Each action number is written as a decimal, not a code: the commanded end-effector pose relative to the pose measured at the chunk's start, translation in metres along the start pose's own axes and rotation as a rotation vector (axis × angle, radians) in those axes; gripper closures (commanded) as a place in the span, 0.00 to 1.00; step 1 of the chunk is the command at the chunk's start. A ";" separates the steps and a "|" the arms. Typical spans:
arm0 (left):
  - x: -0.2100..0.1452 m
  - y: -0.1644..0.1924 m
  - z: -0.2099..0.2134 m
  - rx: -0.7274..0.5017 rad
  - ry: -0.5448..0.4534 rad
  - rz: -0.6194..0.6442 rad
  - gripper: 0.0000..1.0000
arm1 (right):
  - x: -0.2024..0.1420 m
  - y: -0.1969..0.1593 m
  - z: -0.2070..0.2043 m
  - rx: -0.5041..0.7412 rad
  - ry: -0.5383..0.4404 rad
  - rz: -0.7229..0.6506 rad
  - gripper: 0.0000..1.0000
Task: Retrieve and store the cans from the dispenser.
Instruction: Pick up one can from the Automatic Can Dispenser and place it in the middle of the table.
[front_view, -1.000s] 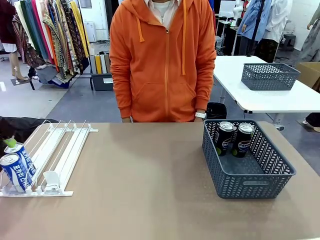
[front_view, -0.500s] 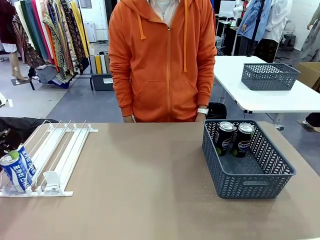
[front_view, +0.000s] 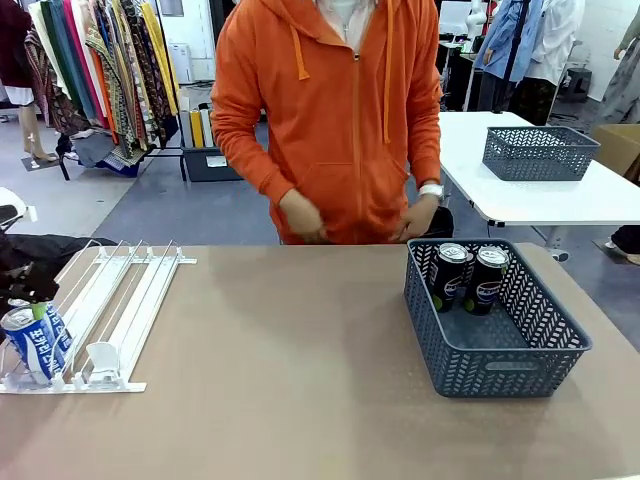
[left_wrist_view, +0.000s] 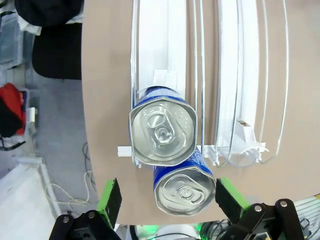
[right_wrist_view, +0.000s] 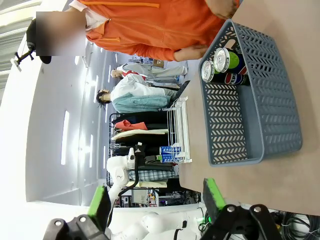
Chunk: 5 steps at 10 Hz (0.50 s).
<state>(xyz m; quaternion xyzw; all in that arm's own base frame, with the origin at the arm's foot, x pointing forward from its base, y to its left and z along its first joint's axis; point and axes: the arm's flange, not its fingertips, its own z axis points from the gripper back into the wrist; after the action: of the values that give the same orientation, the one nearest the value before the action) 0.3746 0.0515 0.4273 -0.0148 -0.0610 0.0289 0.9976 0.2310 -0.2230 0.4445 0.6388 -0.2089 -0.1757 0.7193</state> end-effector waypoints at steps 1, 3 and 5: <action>-0.048 -0.001 -0.034 -0.033 -0.022 0.009 0.00 | 0.002 0.006 -0.001 0.017 -0.007 -0.011 0.00; -0.049 -0.002 -0.037 -0.033 -0.002 0.010 0.00 | 0.002 0.006 -0.001 0.017 -0.007 -0.011 0.00; -0.045 -0.001 -0.046 -0.137 0.032 0.025 0.00 | 0.002 0.006 -0.001 0.017 -0.007 -0.011 0.00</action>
<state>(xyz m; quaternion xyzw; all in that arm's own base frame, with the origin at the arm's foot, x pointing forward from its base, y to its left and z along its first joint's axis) 0.3775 0.0504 0.4145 -0.0501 -0.0475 0.0381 0.9969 0.2310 -0.2230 0.4445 0.6388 -0.2089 -0.1757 0.7193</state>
